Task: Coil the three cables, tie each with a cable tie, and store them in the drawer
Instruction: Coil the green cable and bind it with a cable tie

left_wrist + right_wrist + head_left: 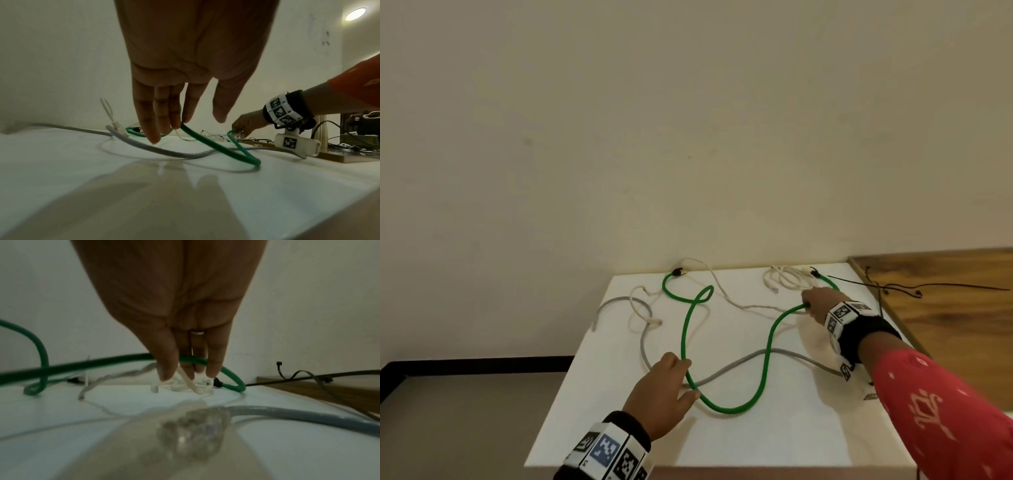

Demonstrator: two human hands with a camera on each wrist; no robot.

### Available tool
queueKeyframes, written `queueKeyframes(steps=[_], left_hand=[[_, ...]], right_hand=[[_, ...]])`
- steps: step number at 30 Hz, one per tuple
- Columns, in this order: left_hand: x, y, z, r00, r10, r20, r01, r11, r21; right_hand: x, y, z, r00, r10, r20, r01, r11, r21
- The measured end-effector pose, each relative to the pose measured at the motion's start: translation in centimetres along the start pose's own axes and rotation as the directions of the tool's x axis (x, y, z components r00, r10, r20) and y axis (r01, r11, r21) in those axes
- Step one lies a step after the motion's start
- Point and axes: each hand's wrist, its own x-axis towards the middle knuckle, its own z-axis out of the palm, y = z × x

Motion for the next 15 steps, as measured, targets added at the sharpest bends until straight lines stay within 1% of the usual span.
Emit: queueKeyframes(steps=[3,8,12,15], left_hand=[[-0.5,0.1,-0.1,1.000,0.003,0.030,-0.003,1.000,-0.001],[-2.1,1.1,-0.7,0.997,-0.001,0.072,0.004,0.999,-0.042],[-4.4,2.4,-1.4,0.997,-0.009,0.076,0.016,0.996,-0.092],[-6.1,3.3,-2.1,0.999,0.001,0.041,0.003,0.993,-0.115]], right_hand=[[-1.3,-0.2,-1.9,0.989,0.030,-0.145,-0.019,0.997,0.074],[-5.2,-1.0,-5.7,0.952,-0.018,-0.305,0.054,0.992,0.110],[-9.8,-2.2,-8.4,0.908,-0.046,-0.417,0.085,0.994,0.076],[-13.2,-3.3,-10.2,0.869,-0.078,-0.489,0.114,0.992,0.045]])
